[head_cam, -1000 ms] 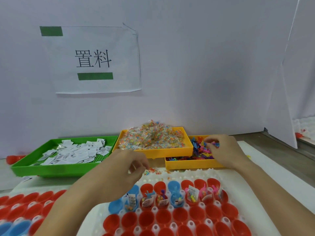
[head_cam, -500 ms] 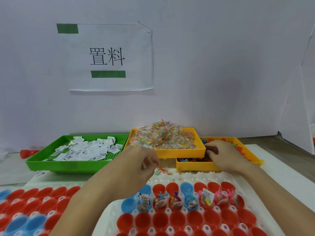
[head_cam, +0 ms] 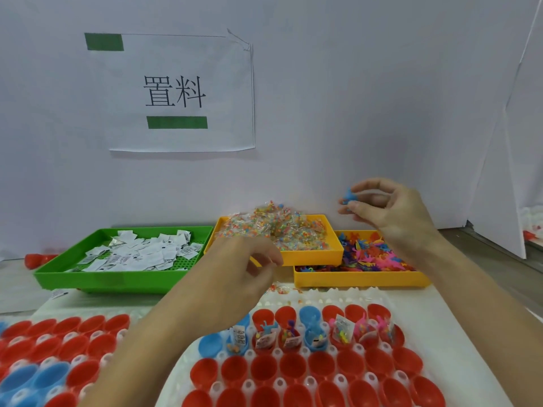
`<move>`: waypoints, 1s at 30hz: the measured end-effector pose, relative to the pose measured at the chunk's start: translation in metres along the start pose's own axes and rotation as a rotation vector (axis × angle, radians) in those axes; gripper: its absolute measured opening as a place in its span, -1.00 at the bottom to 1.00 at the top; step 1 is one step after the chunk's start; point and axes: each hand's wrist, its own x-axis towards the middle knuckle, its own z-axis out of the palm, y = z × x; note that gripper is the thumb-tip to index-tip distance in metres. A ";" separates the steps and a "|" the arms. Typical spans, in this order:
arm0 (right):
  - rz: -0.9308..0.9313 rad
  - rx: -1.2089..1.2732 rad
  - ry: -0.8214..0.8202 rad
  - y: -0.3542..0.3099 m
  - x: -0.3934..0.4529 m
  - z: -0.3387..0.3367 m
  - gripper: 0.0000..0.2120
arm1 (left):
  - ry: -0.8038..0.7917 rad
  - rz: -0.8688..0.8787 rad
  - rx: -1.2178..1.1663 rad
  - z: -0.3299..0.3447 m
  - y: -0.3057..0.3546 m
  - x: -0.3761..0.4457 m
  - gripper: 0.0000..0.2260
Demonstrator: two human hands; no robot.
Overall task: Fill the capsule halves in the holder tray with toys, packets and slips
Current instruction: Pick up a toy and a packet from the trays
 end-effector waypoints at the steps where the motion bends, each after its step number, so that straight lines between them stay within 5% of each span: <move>1: 0.001 0.010 -0.093 -0.012 -0.003 0.006 -0.77 | 0.024 0.005 -0.035 0.000 0.001 0.000 -0.85; 8: -0.063 -0.109 -0.474 -0.063 -0.036 0.052 -0.58 | 0.240 -0.012 -0.449 -0.003 0.016 0.003 -0.88; 19: -0.108 -0.214 -0.451 -0.058 -0.048 0.073 -0.75 | 0.230 -0.052 -0.351 -0.036 -0.006 -0.001 -0.88; 30: -0.135 -0.270 -0.452 -0.048 -0.040 0.065 -0.80 | -0.393 -0.286 0.075 -0.050 -0.047 -0.013 -0.89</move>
